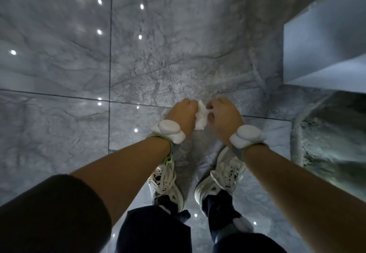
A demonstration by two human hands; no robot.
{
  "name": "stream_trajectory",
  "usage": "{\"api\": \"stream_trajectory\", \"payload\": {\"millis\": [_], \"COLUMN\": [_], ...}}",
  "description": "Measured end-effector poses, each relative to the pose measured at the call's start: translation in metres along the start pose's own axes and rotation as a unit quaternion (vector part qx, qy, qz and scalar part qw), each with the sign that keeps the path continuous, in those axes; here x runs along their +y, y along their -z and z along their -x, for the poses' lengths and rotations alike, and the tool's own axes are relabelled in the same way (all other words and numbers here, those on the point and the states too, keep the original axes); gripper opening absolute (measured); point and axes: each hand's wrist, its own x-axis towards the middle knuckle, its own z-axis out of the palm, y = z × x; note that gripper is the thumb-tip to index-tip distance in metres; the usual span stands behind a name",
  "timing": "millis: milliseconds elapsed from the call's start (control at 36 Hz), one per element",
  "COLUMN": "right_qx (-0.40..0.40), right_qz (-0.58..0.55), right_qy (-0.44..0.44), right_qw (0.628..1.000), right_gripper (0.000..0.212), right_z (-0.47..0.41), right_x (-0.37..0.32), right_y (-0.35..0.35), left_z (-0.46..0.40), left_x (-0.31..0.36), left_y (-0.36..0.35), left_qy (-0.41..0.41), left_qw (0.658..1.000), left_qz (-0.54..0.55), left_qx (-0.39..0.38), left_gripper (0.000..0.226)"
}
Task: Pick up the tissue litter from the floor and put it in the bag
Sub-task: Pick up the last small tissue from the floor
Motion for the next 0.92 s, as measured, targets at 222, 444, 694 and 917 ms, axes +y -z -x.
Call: {"api": "stream_trajectory", "payload": {"millis": [222, 444, 694, 917], "right_qx": [0.054, 0.116, 0.21, 0.283], "right_qz": [-0.006, -0.022, -0.039, -0.049], "right_qy": [0.018, 0.019, -0.003, 0.004], "right_qw": [0.998, 0.993, 0.977, 0.958], "right_gripper": [0.016, 0.016, 0.017, 0.013], "right_z": [0.03, 0.063, 0.127, 0.182], "right_x": [-0.1, -0.164, -0.213, -0.229], "right_y": [0.125, 0.224, 0.369, 0.477], "left_z": [0.064, 0.119, 0.173, 0.202], "left_x": [0.065, 0.128, 0.236, 0.337], "left_y": [0.144, 0.245, 0.356, 0.406], "left_qy": [0.001, -0.041, -0.125, -0.226], "left_qw": [0.998, 0.994, 0.978, 0.954], "left_qz": [-0.013, -0.03, -0.047, -0.02], "left_qx": [0.056, 0.1, 0.163, 0.194], "left_gripper": [0.011, 0.014, 0.008, 0.011]}}
